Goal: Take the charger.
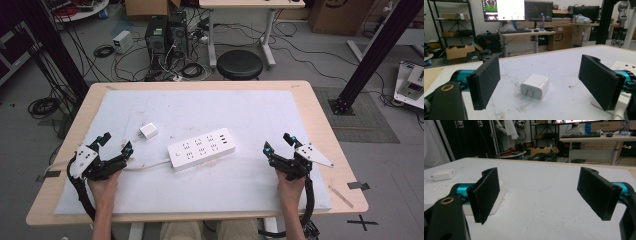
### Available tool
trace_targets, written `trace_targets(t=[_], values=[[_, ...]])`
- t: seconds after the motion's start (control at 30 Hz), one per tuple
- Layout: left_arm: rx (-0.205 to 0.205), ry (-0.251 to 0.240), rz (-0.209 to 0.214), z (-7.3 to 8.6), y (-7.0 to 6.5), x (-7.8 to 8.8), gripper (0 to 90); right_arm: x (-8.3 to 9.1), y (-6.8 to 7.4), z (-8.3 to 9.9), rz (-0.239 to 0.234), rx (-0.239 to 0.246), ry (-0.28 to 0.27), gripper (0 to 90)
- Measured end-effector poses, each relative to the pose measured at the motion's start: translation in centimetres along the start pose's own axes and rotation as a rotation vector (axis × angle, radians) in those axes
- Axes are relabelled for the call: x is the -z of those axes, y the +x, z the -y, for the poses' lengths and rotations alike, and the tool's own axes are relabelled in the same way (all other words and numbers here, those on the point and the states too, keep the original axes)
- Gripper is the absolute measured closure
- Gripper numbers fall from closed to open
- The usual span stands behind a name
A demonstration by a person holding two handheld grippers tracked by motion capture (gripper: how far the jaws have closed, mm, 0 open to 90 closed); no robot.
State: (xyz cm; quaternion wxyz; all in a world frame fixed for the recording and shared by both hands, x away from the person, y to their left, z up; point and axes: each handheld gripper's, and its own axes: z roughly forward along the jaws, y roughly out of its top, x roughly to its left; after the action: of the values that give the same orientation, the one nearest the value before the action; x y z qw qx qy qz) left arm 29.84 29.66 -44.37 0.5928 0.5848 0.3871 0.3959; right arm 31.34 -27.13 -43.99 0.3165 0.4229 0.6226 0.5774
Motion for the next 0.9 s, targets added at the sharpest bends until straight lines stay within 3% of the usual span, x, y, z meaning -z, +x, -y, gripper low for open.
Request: trace_targets(t=[0.13, 0.3, 0.37, 0.43, 0.57, 0.9], values=[[-0.024, 0.015, 0.020, -0.08, -0.20, 0.02, 17.8, -0.08, 0.04, 0.00, 0.001, 0.000, 0.013, 18.7], [-0.025, 0.021, 0.023, -0.12, -0.25, 0.02, 17.8, -0.24, 0.21, -0.01, 0.000, 0.009, 0.028, 18.6], [-0.011, 0.017, 0.022, -0.16, -0.21, 0.09, 17.9, -0.30, 0.24, -0.02, 0.001, 0.020, 0.032, 18.6], [-0.027, -0.018, 0.009, -0.17, -0.27, 0.32, 18.0, -0.23, 0.33, -0.02, -0.001, 0.020, 0.030, 18.6], [-0.048, -0.015, -0.011, -0.19, -0.38, 0.28, 18.4, -0.14, 0.29, -0.01, -0.005, 0.009, 0.025, 18.6], [-0.024, 0.014, 0.009, -0.11, -0.34, -0.16, 18.5, -0.15, 0.18, -0.02, -0.007, 0.018, 0.019, 18.6]])
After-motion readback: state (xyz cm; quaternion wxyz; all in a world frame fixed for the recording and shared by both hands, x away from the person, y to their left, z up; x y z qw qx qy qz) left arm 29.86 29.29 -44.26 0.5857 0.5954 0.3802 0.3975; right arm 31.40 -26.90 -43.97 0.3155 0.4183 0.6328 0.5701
